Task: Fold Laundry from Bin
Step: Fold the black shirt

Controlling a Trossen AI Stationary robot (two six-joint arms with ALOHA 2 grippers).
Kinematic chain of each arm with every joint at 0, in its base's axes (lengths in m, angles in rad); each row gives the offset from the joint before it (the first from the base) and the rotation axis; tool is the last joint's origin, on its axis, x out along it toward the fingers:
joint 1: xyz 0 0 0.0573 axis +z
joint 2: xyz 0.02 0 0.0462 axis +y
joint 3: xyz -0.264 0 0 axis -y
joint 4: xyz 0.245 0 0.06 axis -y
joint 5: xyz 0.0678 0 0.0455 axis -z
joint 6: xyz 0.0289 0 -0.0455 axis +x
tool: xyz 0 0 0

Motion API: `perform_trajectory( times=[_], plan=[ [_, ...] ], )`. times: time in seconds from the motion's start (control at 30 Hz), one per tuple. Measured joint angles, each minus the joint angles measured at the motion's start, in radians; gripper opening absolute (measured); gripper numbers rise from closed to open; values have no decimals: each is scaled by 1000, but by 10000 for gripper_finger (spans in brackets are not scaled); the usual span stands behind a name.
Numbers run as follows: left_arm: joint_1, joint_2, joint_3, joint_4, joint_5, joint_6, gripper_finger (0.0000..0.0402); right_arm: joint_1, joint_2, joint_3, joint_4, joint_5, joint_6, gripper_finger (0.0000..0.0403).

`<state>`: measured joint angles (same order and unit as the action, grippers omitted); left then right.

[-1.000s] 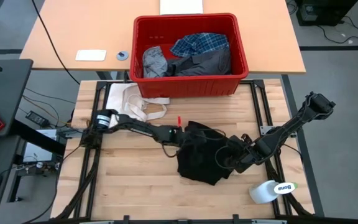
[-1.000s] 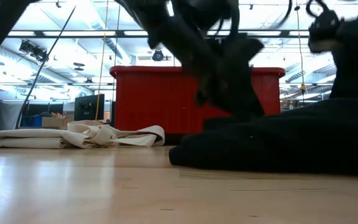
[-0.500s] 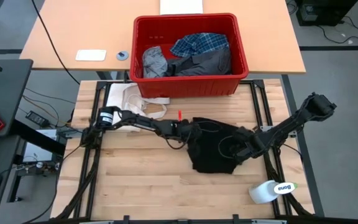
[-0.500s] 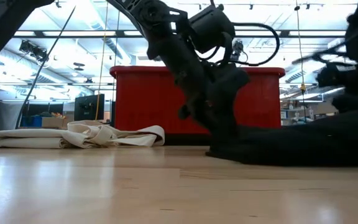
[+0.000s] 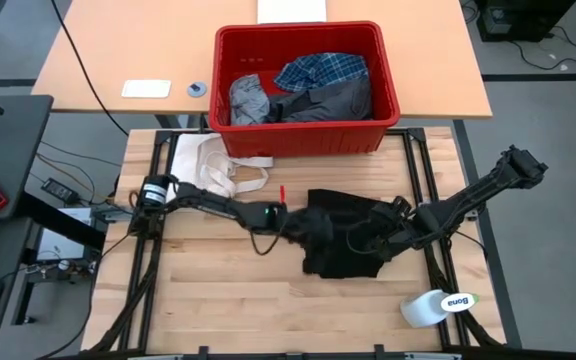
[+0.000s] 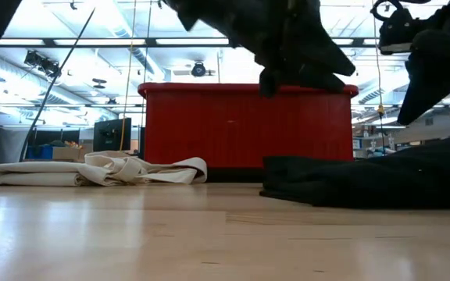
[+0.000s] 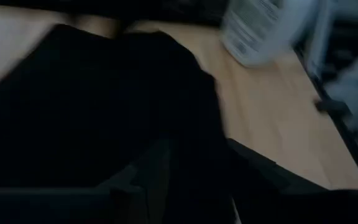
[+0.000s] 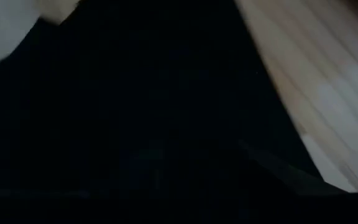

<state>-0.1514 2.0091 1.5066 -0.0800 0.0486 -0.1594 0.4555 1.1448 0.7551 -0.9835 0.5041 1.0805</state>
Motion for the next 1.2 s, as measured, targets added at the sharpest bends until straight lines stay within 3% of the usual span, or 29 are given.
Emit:
perform_trajectory(
  times=[0.17,0.37,0.5,0.63,0.77,0.93,1.07,1.2],
  plan=[
    [-73,38,-1,-2,-20,5,167,-14,-114,0,-66,19,102,201],
    [-90,124,0,91,-82,9,231,-12,-217,1,-14,34,118,201],
    [-88,181,-2,117,-110,24,267,-9,-231,1,13,34,168,201],
    [-95,224,0,93,-162,43,270,-9,-223,1,32,34,174,201],
    [-95,224,-1,70,-200,-12,211,-5,-221,1,41,2,178,201],
    [-65,149,-2,52,-168,-94,37,23,-230,1,94,-47,152,201],
    [-31,38,-2,69,36,-155,23,41,-229,1,92,-91,155,196],
    [-38,-68,-2,63,161,-168,22,41,-182,-30,116,-49,140,185]
  ],
)
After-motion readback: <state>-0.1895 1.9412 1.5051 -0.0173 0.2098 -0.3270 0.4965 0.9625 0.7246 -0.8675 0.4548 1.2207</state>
